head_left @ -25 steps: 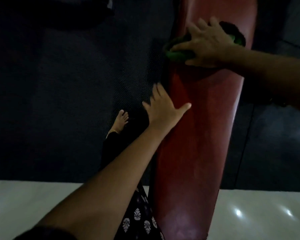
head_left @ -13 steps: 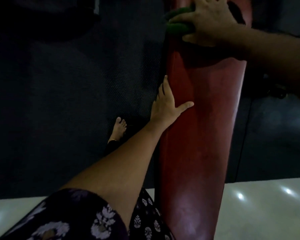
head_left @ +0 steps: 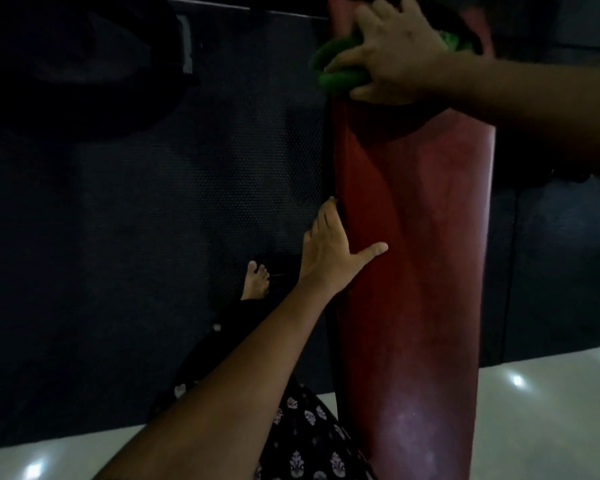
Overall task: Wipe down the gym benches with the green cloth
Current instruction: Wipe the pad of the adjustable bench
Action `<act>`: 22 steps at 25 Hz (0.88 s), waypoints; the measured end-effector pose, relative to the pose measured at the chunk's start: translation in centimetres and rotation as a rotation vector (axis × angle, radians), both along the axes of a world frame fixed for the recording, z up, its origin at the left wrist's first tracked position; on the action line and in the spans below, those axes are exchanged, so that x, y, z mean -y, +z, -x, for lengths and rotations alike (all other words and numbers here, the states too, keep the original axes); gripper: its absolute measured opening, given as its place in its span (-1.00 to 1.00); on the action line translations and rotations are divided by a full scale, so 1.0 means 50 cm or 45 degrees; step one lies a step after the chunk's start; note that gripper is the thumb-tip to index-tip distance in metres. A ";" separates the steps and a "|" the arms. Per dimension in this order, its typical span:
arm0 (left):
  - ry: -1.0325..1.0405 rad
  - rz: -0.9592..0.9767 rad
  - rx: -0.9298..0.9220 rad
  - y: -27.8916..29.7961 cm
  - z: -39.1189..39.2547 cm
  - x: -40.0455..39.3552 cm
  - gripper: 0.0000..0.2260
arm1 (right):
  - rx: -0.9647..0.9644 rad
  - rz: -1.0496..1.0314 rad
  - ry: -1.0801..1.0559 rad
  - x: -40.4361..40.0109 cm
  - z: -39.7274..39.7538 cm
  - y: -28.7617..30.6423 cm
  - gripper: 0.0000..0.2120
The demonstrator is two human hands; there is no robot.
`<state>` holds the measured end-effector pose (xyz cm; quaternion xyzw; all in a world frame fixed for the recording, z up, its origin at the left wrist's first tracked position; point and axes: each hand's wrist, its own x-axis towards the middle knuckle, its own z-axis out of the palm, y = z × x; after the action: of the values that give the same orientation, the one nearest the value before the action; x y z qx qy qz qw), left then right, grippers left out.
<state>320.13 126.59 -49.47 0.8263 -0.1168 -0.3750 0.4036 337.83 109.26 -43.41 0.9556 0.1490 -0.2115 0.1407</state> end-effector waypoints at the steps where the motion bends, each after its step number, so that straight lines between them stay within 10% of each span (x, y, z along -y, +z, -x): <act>1: -0.016 0.045 -0.042 -0.002 -0.015 0.000 0.00 | -0.066 -0.029 0.082 0.002 0.021 0.006 -0.52; 7: 0.134 0.190 -0.143 -0.009 -0.205 0.082 0.09 | 0.055 -0.118 -0.319 0.028 -0.042 -0.006 -0.52; 22: -0.223 -0.103 -0.480 0.001 -0.308 0.107 0.16 | -0.216 -0.133 -0.323 0.027 -0.093 -0.004 -0.53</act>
<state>335.52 121.22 -49.43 0.7439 -0.0956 -0.5609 0.3506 342.49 107.89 -43.62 0.9515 0.0494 -0.2995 0.0498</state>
